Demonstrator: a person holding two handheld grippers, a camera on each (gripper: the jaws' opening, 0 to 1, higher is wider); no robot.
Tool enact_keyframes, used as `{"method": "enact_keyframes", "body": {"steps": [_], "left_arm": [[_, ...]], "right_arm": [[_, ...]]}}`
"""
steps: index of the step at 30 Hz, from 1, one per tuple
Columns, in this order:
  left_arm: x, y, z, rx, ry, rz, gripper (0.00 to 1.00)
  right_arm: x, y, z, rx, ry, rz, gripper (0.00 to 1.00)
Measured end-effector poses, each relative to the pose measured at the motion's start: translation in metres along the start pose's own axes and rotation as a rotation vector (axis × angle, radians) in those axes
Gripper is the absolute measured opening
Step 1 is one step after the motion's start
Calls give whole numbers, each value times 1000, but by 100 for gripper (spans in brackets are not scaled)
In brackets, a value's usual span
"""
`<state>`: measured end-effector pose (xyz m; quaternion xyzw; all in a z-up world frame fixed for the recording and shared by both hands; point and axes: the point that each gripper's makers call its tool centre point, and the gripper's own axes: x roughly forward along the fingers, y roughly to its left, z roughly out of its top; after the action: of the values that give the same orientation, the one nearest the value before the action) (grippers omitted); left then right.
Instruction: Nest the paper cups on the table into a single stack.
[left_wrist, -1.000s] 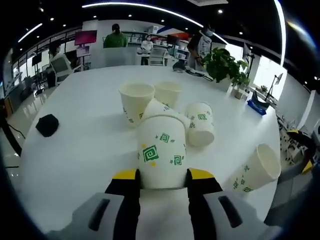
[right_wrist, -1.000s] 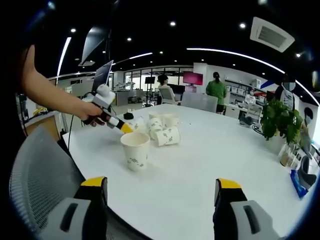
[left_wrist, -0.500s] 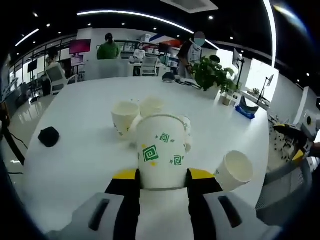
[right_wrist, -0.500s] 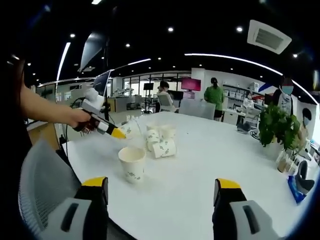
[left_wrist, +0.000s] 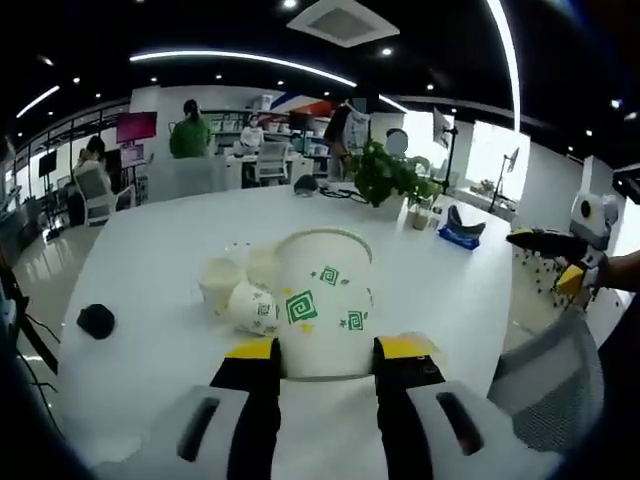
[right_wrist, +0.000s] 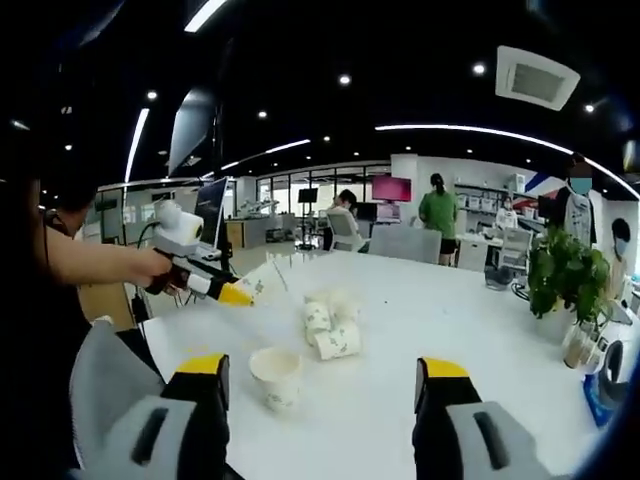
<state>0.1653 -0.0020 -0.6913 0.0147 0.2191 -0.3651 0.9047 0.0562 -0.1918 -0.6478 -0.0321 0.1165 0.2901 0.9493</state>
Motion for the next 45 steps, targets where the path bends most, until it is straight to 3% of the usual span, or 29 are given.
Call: {"method": "enact_keyframes", "body": {"steps": [6, 10, 17, 29, 45], "left_arm": [[-7, -24, 11, 27, -17, -54, 34], [-13, -37, 22, 45, -34, -81, 34], [-19, -60, 36, 65, -64, -123, 34], [-24, -93, 42, 136, -56, -217, 34], [-29, -125, 49, 253, -48, -349, 34]], "right_arm": [[2, 5, 27, 48, -65, 44, 74], [0, 6, 41, 105, -99, 78, 66], [0, 4, 63, 118, -151, 105, 64], [4, 22, 76, 115, -124, 211, 54], [7, 34, 100, 163, -181, 306, 41]]}}
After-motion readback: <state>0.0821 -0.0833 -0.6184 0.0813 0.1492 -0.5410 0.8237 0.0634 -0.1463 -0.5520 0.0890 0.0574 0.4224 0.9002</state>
